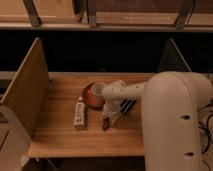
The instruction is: Drag the pepper across the table
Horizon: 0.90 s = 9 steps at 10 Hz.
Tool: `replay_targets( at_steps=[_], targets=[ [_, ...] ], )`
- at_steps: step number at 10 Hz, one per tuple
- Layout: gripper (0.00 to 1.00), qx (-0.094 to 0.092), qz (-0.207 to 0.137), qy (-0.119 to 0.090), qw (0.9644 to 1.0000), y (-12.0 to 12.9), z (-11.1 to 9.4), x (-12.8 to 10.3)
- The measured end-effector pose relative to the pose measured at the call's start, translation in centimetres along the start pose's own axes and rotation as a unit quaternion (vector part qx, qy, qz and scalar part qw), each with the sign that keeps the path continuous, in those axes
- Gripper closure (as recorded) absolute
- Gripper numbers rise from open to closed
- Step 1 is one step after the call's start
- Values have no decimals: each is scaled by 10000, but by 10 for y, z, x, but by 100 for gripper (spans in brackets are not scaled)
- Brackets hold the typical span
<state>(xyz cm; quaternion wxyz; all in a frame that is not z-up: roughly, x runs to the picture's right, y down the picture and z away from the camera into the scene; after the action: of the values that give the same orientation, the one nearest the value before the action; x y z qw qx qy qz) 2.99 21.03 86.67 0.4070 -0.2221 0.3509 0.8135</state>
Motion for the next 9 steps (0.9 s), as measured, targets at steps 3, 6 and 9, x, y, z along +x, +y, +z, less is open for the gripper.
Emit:
replay_targets(
  at_steps=[3,6,9],
  targets=[
    [100,16,-18,37,10000,1,0,1],
    [100,205,-182,21,9996,22,-18,-9],
    [100,397,-114,-286,9987,17,-48,-31]
  ],
)
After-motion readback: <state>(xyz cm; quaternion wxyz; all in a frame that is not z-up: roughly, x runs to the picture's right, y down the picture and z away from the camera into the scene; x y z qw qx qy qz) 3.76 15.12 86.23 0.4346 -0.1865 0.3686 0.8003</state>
